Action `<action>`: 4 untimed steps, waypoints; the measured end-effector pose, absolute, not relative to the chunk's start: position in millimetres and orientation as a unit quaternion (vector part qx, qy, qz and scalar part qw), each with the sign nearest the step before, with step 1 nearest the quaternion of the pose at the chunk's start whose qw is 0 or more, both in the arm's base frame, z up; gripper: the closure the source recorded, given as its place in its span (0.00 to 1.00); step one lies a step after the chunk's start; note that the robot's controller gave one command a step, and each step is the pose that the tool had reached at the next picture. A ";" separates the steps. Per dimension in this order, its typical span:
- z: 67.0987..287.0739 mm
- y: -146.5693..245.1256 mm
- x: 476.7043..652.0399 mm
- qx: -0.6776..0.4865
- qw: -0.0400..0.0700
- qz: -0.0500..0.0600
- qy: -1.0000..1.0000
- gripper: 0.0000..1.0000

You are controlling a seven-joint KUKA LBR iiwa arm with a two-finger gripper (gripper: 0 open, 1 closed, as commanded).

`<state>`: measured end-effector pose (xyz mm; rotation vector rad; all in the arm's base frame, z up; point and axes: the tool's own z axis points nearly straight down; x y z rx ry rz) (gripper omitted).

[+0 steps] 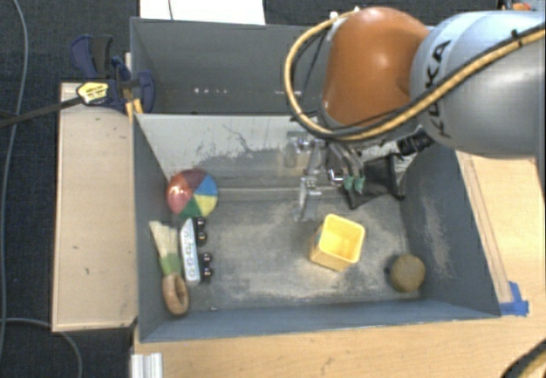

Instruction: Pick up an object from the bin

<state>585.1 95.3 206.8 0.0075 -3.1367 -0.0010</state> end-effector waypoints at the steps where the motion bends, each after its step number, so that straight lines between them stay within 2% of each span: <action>1: 211.6 94.8 586.7 0.001 -0.002 -0.001 -1.000 0.00; 2: 169.4 63.9 579.1 0.007 -0.004 -0.002 -1.000 0.00; 3: 115.0 41.9 579.5 -0.016 -0.004 -0.001 -1.000 0.00; 4: 97.7 2.2 555.9 -0.020 0.001 -0.002 -1.000 0.00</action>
Offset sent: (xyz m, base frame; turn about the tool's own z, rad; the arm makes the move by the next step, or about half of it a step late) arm -0.0224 -0.0863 -0.1119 -0.0182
